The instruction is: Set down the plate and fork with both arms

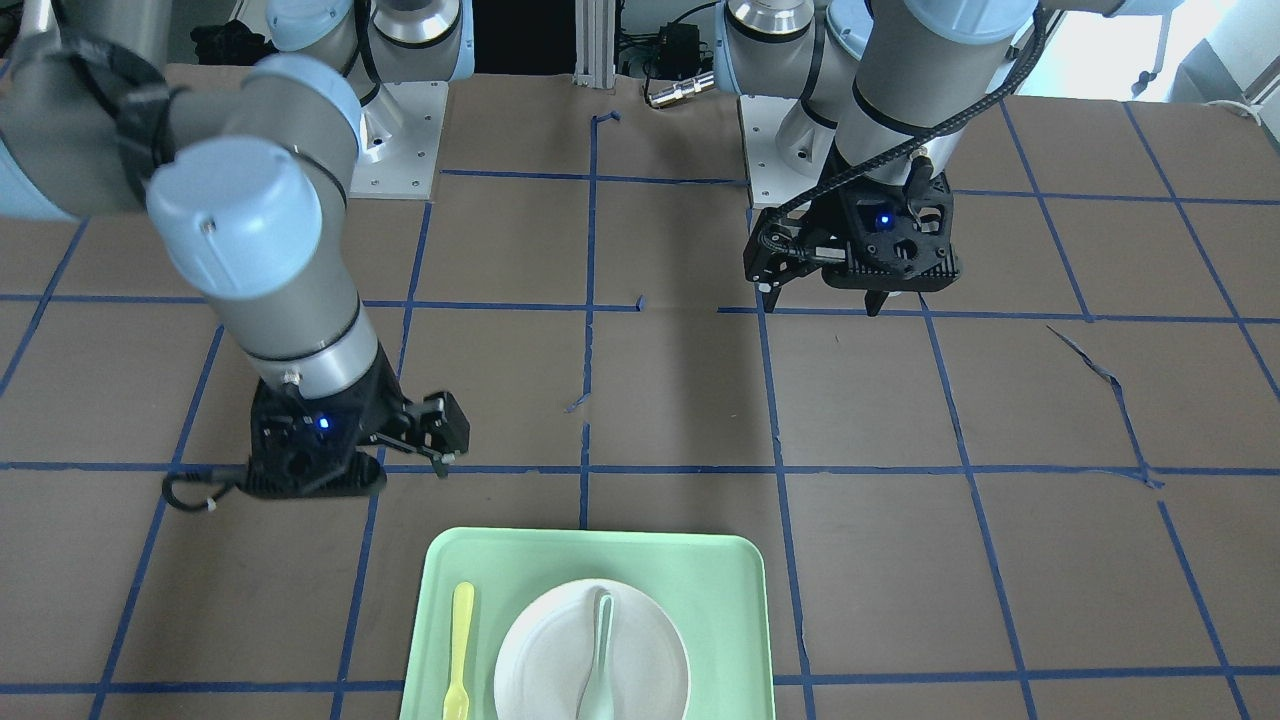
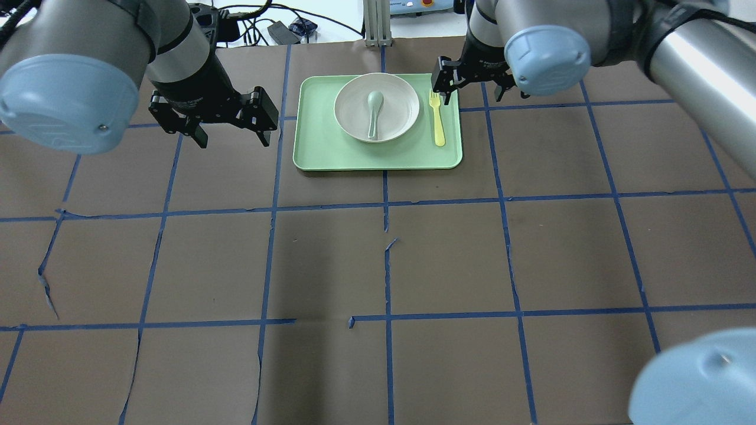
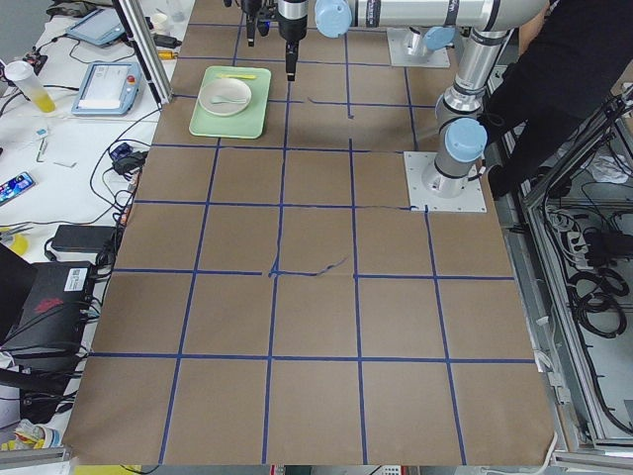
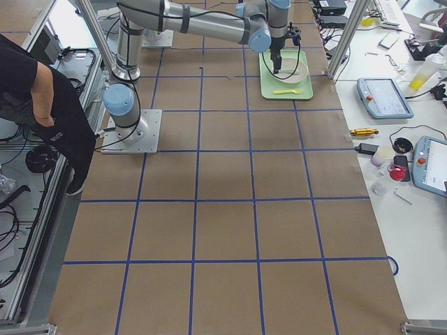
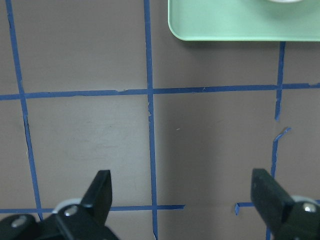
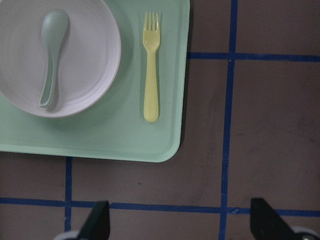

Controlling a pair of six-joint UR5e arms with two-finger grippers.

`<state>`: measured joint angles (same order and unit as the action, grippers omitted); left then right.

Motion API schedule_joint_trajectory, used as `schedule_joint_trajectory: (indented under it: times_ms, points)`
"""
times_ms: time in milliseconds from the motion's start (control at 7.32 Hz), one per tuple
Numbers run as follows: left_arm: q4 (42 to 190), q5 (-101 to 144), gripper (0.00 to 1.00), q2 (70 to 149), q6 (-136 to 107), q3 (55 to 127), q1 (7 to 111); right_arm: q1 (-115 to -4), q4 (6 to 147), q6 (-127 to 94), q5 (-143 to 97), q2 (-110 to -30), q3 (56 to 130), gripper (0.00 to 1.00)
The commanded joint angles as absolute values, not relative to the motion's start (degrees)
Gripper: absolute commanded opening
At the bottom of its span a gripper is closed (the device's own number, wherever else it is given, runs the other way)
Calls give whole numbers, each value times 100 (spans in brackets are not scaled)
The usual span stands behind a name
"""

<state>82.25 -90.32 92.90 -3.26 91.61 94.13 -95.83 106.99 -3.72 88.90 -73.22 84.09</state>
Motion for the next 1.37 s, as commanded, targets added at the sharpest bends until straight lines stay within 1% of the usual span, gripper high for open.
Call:
schedule_joint_trajectory:
  times_ms: [0,137,273,547,1230]
  points:
    - [8227,-9035,100,9281,-316,9167,9413,-9536,9609,-387,8903,-8504,8683,100]
    - [8235,-9035,100,9281,-316,9167,9413,-9536,9589,-465,8842,-8786,8797,100]
    - [8235,-9035,100,9273,-316,9176,9413,-9527,9685,-457,8842,-8815,8963,100]
    - [8235,-9044,100,9272,-316,9176,9413,-9527,9905,-440,8921,-8815,9052,100]
    - [8235,-9053,100,9237,-316,9185,9413,-9527,9817,-483,9123,-8886,9070,100]
